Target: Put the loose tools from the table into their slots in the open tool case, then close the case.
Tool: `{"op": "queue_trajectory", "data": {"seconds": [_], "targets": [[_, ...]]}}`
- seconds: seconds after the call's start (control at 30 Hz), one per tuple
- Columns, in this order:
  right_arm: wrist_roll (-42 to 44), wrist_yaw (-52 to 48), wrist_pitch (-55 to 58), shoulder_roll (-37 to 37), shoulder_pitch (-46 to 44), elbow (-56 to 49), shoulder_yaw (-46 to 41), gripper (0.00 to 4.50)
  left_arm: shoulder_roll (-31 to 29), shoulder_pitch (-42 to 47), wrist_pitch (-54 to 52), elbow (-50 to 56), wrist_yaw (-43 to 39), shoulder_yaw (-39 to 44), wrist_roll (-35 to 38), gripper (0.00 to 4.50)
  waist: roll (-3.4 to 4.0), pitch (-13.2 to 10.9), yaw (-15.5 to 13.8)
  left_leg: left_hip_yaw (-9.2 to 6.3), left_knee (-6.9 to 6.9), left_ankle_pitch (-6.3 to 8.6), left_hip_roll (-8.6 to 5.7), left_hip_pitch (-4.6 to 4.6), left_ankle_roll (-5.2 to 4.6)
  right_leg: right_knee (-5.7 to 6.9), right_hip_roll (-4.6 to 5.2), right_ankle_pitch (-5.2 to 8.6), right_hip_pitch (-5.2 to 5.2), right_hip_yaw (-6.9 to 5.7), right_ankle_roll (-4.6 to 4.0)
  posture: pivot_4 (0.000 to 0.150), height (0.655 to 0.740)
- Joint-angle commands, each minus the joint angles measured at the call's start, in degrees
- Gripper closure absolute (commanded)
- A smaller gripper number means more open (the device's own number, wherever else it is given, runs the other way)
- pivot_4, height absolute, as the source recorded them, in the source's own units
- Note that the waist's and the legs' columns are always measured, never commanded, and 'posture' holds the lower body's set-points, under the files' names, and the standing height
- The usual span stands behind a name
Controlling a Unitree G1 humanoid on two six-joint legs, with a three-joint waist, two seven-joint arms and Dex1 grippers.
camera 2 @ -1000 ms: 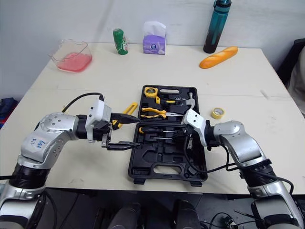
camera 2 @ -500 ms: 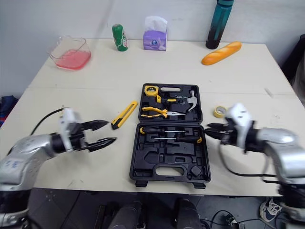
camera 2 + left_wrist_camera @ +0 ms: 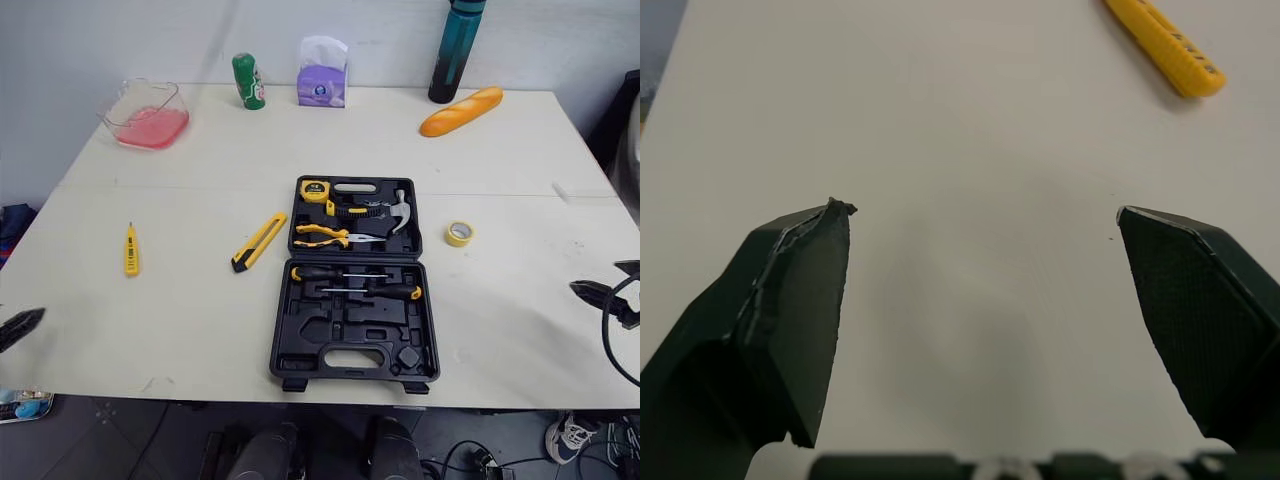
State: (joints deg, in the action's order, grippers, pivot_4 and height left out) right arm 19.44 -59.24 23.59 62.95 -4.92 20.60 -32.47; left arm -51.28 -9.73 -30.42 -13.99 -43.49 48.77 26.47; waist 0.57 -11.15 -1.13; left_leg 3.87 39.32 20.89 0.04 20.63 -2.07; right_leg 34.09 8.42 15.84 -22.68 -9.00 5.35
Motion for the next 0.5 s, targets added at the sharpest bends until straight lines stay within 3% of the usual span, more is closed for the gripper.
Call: {"op": "queue_trajectory", "data": {"seconds": [0.03, 0.23, 0.33, 0.5], "targets": [[0.39, 0.58, -1.19, 0.59, -1.92, -1.21, 0.11, 0.07, 0.51, 1.01, 0.85, 2.96, 1.72, -0.61, -0.04, 0.0, 0.01, -0.01, 0.14, 0.0, -0.01, -0.01, 0.01, 0.0, 0.01, 0.0, -0.01, 0.0, 0.0, 0.0, 0.0, 0.15, 0.74], [6.82, -0.15, 5.65, -2.22, -5.59, -15.51, 3.56, 0.07, 4.25, 7.92, -7.75, 14.54, 11.21, -7.24, 1.57, 0.0, 0.02, -0.01, -0.05, 0.01, -0.02, -0.09, 0.0, -0.13, 0.14, 0.09, 0.04, 0.0, 0.03, 0.08, 0.0, 0.15, 0.74], [11.36, 0.08, 12.04, -3.17, -7.84, -25.53, 7.09, 0.07, 6.17, 11.67, -14.91, 21.68, 18.73, -9.64, 0.91, 0.0, 0.02, -0.01, -0.07, -0.02, -0.04, -0.12, 0.01, -0.13, 0.17, 0.38, 0.02, 0.0, 0.02, 0.07, 0.0, 0.15, 0.74], [20.02, 1.33, 20.32, -6.56, -16.29, -39.92, 16.33, 0.07, 10.72, 20.97, -30.05, 24.84, 32.41, -11.65, -0.41, 0.0, 0.0, -0.01, 0.02, 0.03, -0.11, -0.17, -0.01, -0.12, 0.14, 0.3, -0.08, 0.0, 0.02, 0.06, 0.0, 0.15, 0.74]]}}
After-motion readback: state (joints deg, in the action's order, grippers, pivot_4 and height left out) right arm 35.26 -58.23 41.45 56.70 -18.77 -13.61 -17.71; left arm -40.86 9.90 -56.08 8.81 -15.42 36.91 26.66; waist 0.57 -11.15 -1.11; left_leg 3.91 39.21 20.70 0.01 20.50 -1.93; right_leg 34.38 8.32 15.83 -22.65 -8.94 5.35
